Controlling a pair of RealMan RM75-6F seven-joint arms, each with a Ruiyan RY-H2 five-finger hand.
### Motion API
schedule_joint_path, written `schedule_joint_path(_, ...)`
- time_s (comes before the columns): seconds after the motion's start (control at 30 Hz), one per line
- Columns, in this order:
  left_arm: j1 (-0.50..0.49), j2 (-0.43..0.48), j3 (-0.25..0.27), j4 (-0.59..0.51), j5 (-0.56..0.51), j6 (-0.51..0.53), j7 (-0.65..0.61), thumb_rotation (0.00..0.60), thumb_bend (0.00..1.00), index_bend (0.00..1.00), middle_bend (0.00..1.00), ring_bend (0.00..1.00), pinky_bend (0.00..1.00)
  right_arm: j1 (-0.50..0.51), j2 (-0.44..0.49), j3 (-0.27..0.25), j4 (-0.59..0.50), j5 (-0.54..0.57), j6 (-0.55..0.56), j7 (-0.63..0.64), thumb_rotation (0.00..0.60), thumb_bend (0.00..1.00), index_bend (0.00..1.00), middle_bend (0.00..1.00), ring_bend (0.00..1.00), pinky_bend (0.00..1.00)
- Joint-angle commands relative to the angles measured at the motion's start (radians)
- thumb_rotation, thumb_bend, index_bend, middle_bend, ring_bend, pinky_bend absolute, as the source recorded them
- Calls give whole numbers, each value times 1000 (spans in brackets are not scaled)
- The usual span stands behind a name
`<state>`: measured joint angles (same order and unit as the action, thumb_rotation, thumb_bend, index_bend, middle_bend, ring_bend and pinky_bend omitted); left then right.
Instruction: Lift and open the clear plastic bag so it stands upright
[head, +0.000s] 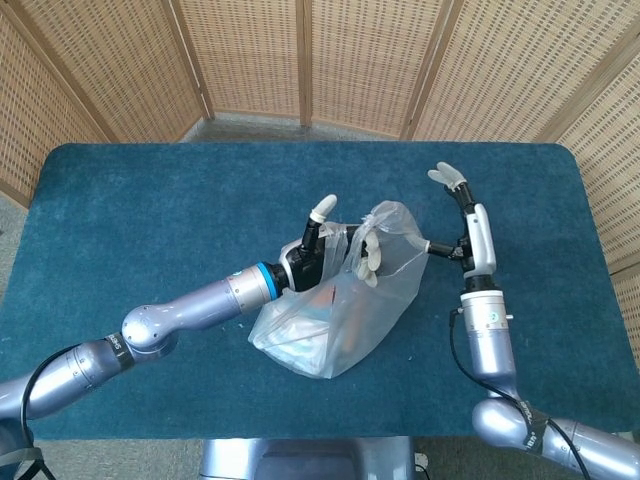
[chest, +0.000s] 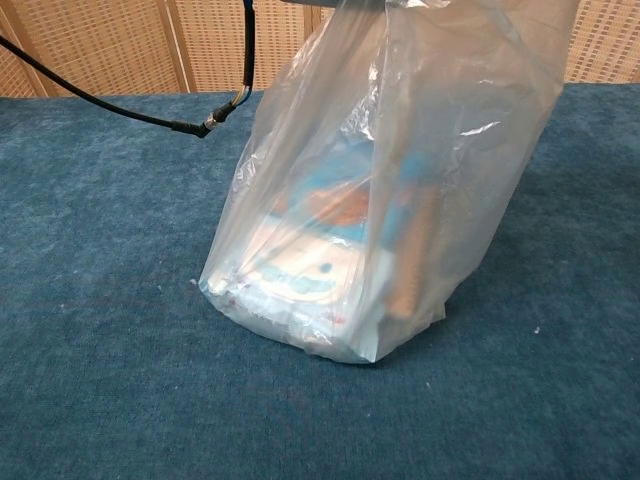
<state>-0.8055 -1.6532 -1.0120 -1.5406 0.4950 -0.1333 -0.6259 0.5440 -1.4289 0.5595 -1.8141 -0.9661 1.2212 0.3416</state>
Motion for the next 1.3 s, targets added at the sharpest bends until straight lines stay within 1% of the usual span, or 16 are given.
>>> schedule_joint_path(0.03, 17, 9, -6, -6, 1, 6, -4, 0, 128, 514, 584, 620, 481, -21, 25, -10, -9, -18, -8, 21, 545, 59, 94, 170, 86, 82)
schedule_joint_path(0.33, 41, 13, -15, -17, 0, 10, -17, 0, 128, 515, 584, 620, 481, -63, 67, -16, -24, -66, 9, 72, 546, 59, 77, 161, 81, 82)
schedule_joint_path(0.6, 63, 12, -29, -19, -5, -7, -26, 0, 129, 515, 583, 620, 481, -130, 126, -40, -46, -123, 44, 118, 548, 60, 76, 161, 81, 82)
schedule_joint_path(0.77, 80, 7, -49, -21, -20, -27, -38, 0, 129, 515, 583, 620, 481, -174, 178, -79, -54, -174, 33, 164, 550, 61, 77, 160, 81, 82)
schedule_joint_path(0.97, 88, 3, -59, -24, -29, -36, -45, 0, 129, 515, 584, 620, 483, -208, 211, -116, -48, -233, 38, 209, 559, 61, 76, 160, 81, 82)
schedule_joint_path(1.1, 92, -7, -81, -20, -50, -70, -57, 0, 129, 515, 584, 620, 509, -235, 237, -140, -43, -268, 54, 231, 573, 62, 77, 160, 81, 82)
schedule_joint_path(1.3, 99, -26, -116, -16, -85, -109, -67, 0, 131, 515, 584, 620, 517, -268, 255, -183, -32, -307, 77, 240, 586, 62, 77, 160, 81, 83)
